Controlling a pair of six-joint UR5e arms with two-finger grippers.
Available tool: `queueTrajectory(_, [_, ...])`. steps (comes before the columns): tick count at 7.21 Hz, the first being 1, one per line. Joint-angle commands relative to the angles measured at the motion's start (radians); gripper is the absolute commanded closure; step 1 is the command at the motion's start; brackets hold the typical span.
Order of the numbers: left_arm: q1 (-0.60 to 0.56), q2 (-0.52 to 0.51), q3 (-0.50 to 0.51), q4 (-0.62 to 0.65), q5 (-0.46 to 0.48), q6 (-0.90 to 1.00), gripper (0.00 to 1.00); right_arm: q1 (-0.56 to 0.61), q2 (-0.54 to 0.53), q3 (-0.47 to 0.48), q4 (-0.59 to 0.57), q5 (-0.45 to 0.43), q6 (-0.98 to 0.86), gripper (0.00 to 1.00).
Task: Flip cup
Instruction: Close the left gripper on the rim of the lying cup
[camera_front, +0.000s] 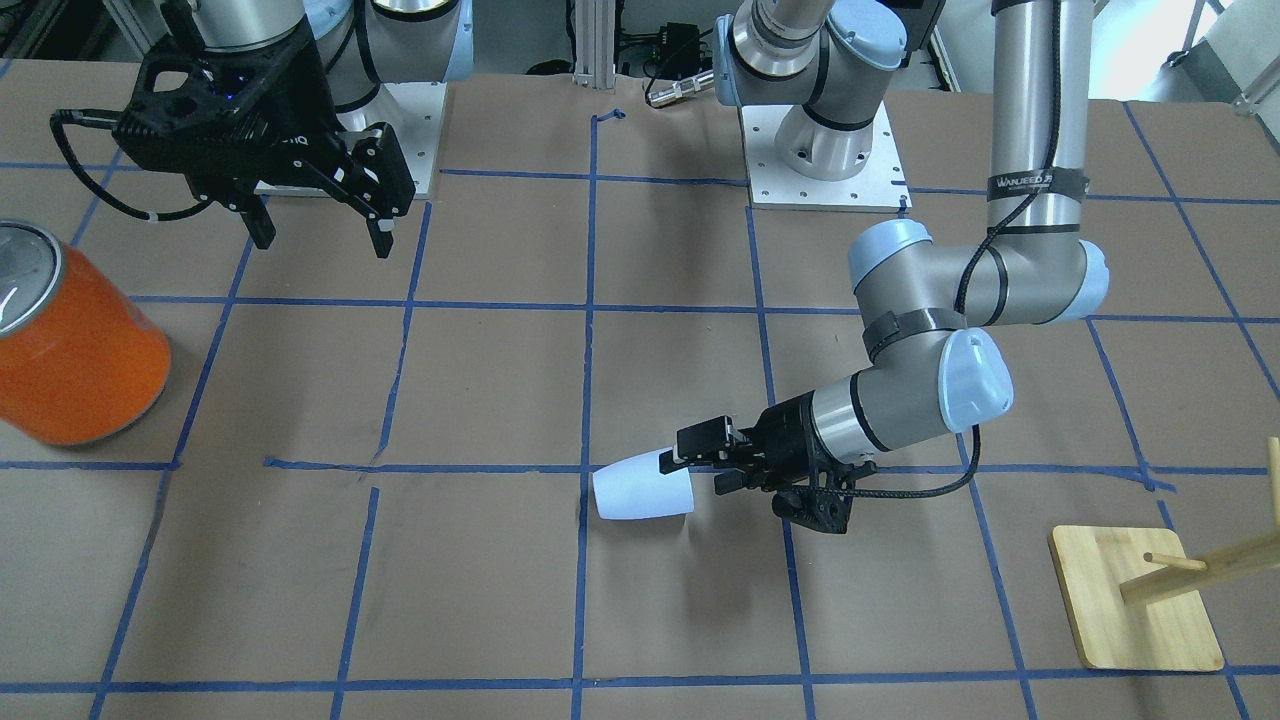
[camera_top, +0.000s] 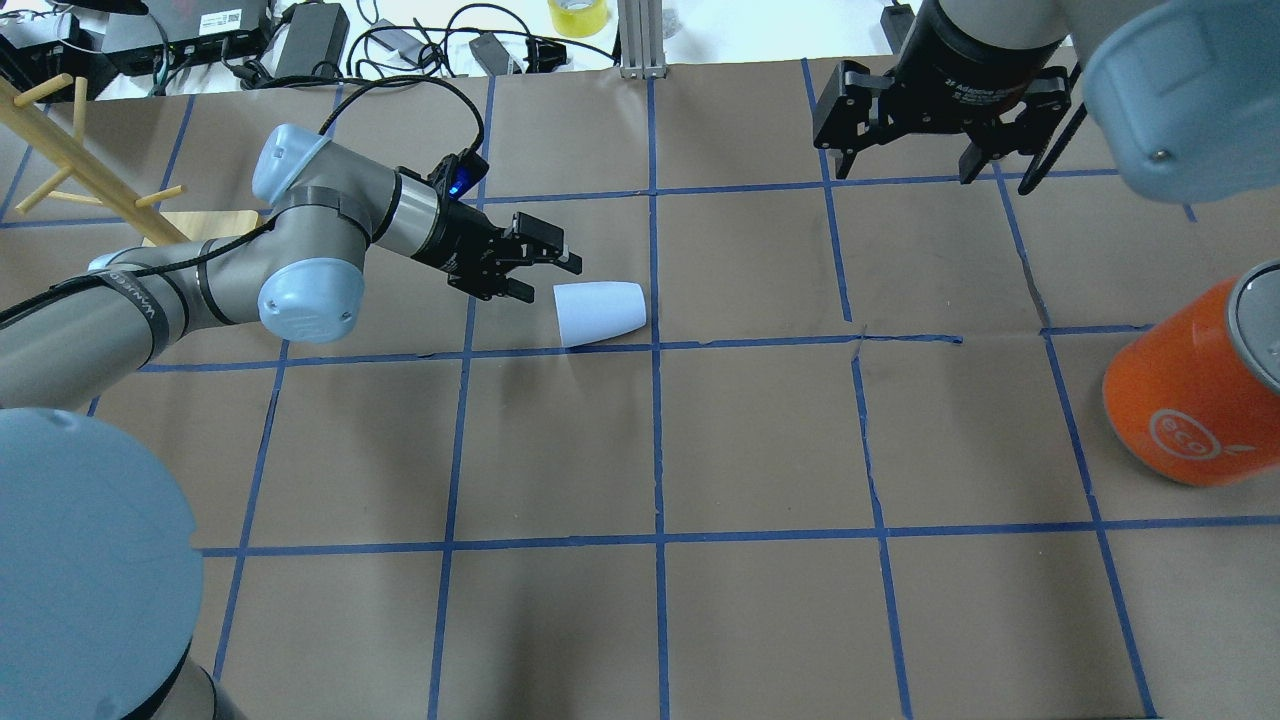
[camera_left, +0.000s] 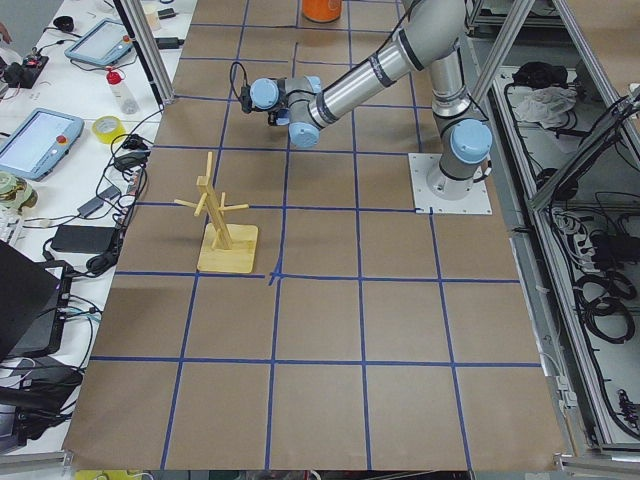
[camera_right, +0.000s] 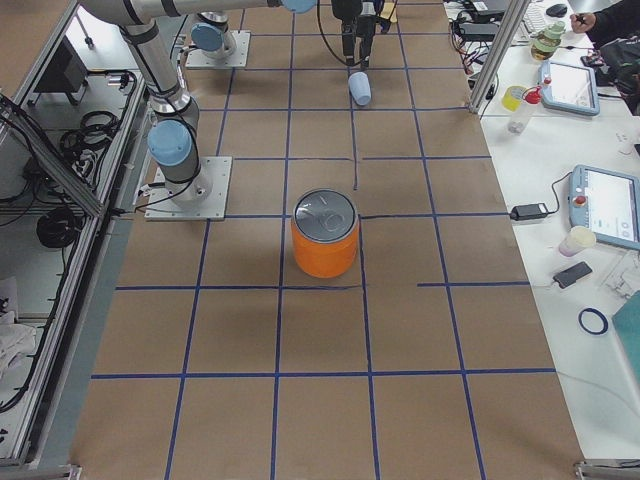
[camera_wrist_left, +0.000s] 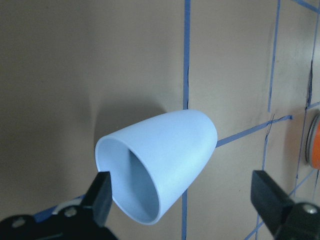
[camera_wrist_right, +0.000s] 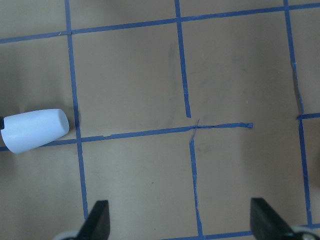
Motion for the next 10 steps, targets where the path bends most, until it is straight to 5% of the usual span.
queueTrajectory(1, [-0.004,-0.032,-0.005,0.016,-0.054,-0.001,0.08,-0.001,0.0,0.005,0.0,0.007,0.001,0.0])
queueTrajectory(4, [-0.011,-0.039,-0.031,0.016,-0.13,-0.008,0.11,0.0,0.0,0.011,0.0,0.01,0.001,0.0])
queueTrajectory(5, [-0.019,-0.037,-0.031,0.016,-0.132,-0.022,0.2,0.0,0.0,0.014,0.0,0.009,0.001,0.0])
queueTrajectory(6, [-0.031,-0.036,-0.023,0.026,-0.109,-0.052,0.51,0.0,0.0,0.016,0.0,0.009,0.001,0.0])
queueTrajectory(7, [-0.031,-0.036,-0.022,0.031,-0.104,-0.069,0.68,0.0,0.0,0.016,-0.001,0.009,0.001,0.0])
queueTrajectory(9, [-0.031,0.0,-0.016,0.043,-0.121,-0.121,0.95,0.0,0.0,0.016,-0.003,-0.001,0.001,0.0])
queueTrajectory(10, [-0.033,0.003,-0.014,0.046,-0.122,-0.132,1.0,0.0,0.0,0.016,-0.003,0.002,0.001,0.0])
